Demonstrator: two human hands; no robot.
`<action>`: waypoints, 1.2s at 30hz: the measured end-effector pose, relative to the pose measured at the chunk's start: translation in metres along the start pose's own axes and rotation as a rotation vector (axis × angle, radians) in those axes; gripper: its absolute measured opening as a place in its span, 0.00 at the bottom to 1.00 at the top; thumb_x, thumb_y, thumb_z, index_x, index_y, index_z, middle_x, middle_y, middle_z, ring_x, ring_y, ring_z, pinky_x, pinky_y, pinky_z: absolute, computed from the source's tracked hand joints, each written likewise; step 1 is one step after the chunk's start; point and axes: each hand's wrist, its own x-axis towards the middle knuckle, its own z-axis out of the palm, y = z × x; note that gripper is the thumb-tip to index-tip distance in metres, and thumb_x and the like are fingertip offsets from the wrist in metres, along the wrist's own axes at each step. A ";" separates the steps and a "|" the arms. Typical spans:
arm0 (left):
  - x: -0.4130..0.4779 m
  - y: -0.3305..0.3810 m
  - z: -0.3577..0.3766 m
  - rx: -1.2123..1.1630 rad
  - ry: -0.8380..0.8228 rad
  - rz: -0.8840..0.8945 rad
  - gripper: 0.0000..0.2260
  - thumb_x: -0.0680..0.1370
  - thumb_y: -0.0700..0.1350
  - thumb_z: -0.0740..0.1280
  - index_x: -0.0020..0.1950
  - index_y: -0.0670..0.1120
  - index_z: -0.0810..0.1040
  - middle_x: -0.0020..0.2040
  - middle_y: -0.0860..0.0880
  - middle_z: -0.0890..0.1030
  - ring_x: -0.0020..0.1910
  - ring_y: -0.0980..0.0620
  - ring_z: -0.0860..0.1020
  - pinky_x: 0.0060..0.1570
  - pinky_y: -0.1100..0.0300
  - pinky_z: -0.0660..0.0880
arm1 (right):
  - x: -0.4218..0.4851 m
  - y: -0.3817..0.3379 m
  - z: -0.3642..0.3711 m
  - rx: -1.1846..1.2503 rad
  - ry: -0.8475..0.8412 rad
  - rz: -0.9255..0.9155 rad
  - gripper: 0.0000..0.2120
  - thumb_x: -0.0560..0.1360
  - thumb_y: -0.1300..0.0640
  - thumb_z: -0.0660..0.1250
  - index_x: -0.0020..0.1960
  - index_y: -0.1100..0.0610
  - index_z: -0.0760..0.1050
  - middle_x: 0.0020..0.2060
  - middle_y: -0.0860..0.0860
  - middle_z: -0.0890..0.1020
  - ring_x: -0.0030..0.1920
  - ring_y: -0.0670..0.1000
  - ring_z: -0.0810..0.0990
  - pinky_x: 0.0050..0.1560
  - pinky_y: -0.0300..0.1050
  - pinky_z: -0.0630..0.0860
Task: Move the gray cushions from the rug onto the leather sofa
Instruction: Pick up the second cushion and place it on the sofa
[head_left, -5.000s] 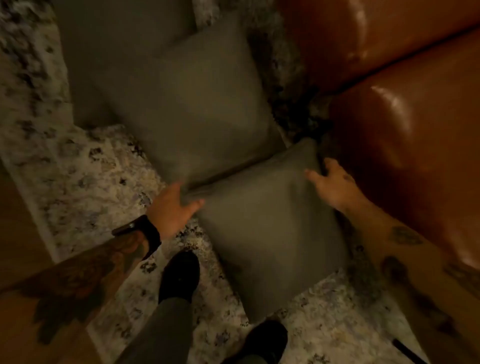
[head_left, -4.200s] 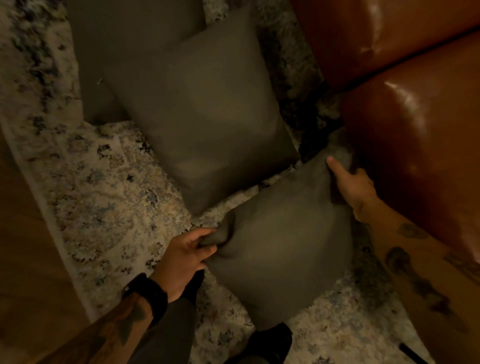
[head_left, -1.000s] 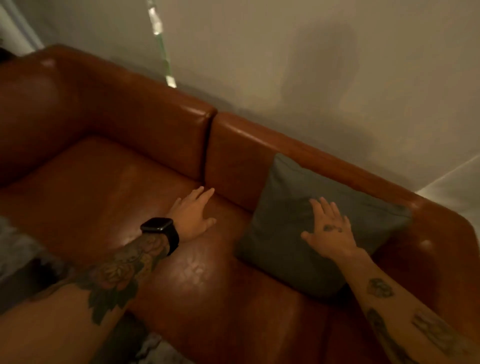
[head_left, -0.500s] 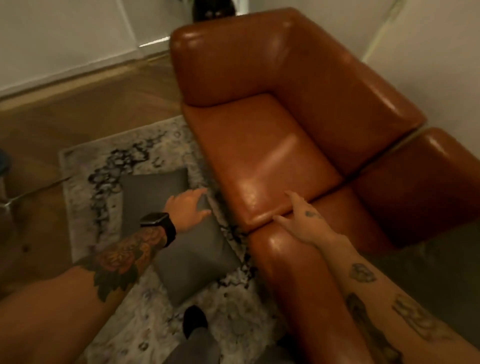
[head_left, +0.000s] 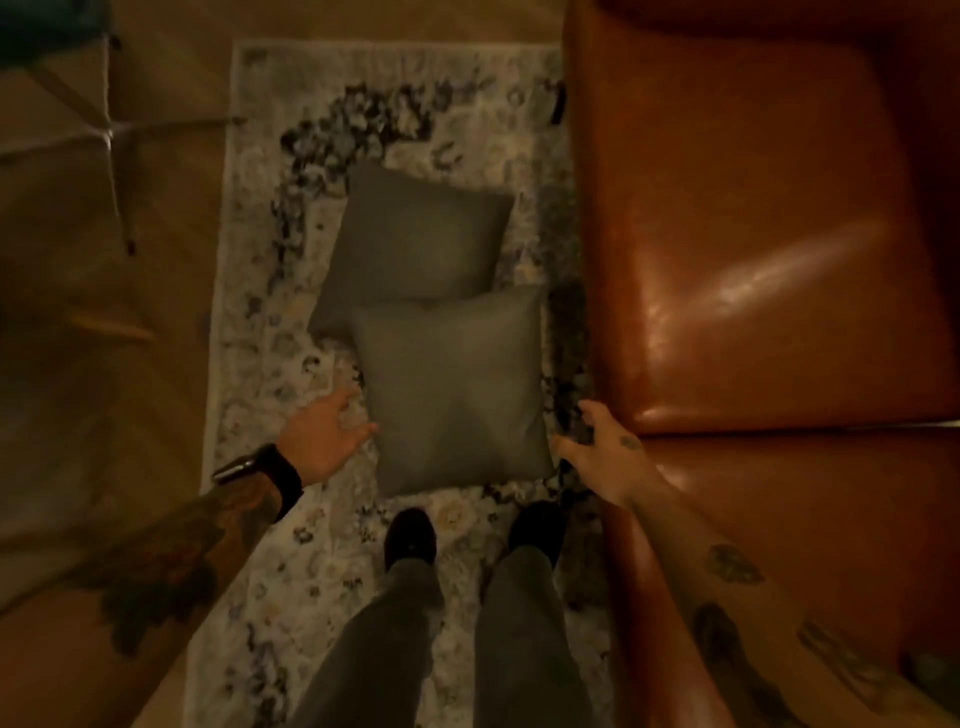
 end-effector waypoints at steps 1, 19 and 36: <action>0.015 -0.015 0.016 -0.029 -0.017 -0.052 0.31 0.79 0.54 0.65 0.78 0.46 0.59 0.75 0.43 0.68 0.70 0.41 0.70 0.64 0.51 0.67 | 0.019 0.010 0.009 0.008 -0.018 0.022 0.36 0.77 0.44 0.69 0.79 0.52 0.57 0.76 0.55 0.68 0.72 0.59 0.70 0.68 0.55 0.71; 0.230 -0.176 0.251 -0.825 -0.103 -0.420 0.23 0.71 0.43 0.76 0.61 0.57 0.73 0.59 0.58 0.77 0.52 0.54 0.78 0.50 0.53 0.73 | 0.304 0.169 0.155 0.193 -0.275 0.331 0.40 0.68 0.52 0.78 0.76 0.50 0.64 0.58 0.44 0.75 0.46 0.43 0.73 0.38 0.40 0.67; 0.110 -0.078 0.057 -0.970 -0.128 -0.128 0.15 0.70 0.53 0.74 0.56 0.58 0.81 0.52 0.61 0.85 0.49 0.59 0.84 0.48 0.61 0.76 | 0.170 0.040 0.028 0.558 -0.031 0.159 0.32 0.69 0.48 0.68 0.73 0.43 0.67 0.64 0.49 0.76 0.60 0.56 0.78 0.59 0.59 0.76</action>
